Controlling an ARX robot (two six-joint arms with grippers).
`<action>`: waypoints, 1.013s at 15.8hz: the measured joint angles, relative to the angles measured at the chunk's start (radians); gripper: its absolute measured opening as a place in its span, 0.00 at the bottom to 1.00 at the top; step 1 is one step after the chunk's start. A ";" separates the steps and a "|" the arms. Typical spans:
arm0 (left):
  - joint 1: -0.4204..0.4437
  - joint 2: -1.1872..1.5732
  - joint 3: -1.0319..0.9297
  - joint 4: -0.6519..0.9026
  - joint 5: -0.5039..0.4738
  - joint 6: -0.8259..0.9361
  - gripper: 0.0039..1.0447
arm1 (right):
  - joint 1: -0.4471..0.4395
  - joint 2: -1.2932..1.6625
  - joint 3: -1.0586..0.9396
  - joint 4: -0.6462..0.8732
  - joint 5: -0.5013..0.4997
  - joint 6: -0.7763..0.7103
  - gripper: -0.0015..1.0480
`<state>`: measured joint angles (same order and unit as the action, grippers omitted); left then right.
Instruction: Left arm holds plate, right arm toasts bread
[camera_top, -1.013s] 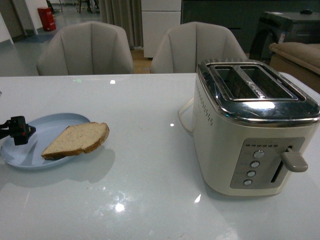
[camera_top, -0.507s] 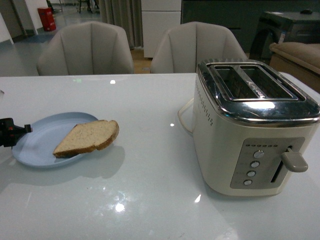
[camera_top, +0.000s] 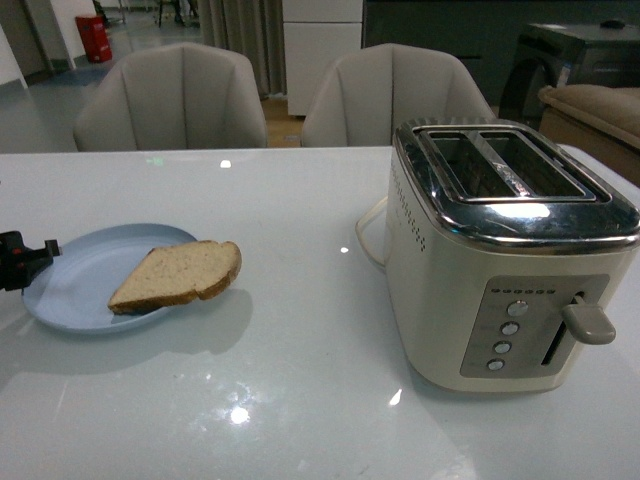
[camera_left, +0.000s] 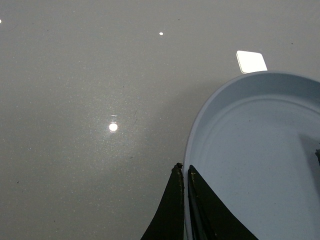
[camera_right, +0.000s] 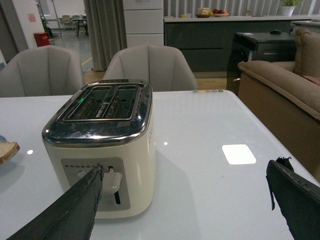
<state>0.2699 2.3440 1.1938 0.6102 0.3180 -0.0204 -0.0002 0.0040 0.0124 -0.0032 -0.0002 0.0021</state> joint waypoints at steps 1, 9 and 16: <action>0.000 -0.007 0.000 -0.015 -0.003 -0.012 0.02 | 0.000 0.000 0.000 0.000 0.000 0.000 0.94; -0.031 -0.149 -0.072 -0.062 -0.026 -0.137 0.02 | 0.000 0.000 0.000 0.000 0.000 0.000 0.94; -0.018 -0.504 -0.172 -0.266 -0.035 -0.227 0.02 | 0.000 0.000 0.000 0.000 0.000 0.000 0.94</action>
<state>0.2520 1.8397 1.0218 0.3439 0.2832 -0.2478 -0.0002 0.0040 0.0124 -0.0032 -0.0006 0.0021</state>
